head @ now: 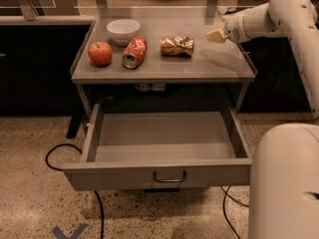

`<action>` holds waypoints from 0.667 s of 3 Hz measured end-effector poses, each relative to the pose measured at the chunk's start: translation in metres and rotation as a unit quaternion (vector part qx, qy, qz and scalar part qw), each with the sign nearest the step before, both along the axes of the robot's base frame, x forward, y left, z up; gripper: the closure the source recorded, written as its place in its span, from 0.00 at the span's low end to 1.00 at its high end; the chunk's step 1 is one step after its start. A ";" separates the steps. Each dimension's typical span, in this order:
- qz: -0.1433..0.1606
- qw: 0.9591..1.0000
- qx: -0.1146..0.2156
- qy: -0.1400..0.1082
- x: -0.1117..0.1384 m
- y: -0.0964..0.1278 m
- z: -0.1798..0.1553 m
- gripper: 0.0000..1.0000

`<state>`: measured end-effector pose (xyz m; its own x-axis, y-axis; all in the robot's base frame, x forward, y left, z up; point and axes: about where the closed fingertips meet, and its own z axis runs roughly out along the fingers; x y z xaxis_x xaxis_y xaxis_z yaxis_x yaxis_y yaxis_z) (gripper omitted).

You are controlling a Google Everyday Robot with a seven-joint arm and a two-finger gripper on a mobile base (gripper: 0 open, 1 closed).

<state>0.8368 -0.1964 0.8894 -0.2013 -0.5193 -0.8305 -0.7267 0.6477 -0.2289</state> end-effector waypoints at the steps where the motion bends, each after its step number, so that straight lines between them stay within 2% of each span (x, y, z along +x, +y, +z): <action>1: 0.000 1.000 0.000 0.000 0.000 0.000 0.000 0.39; 2: 0.000 1.000 0.000 0.000 0.000 0.000 0.000 0.15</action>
Offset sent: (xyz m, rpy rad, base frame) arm 0.0000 0.0000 0.0000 0.0000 0.0000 0.0000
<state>0.8368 -0.1964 0.8894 -0.2013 -0.5193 -0.8305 -0.7267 0.6477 -0.2289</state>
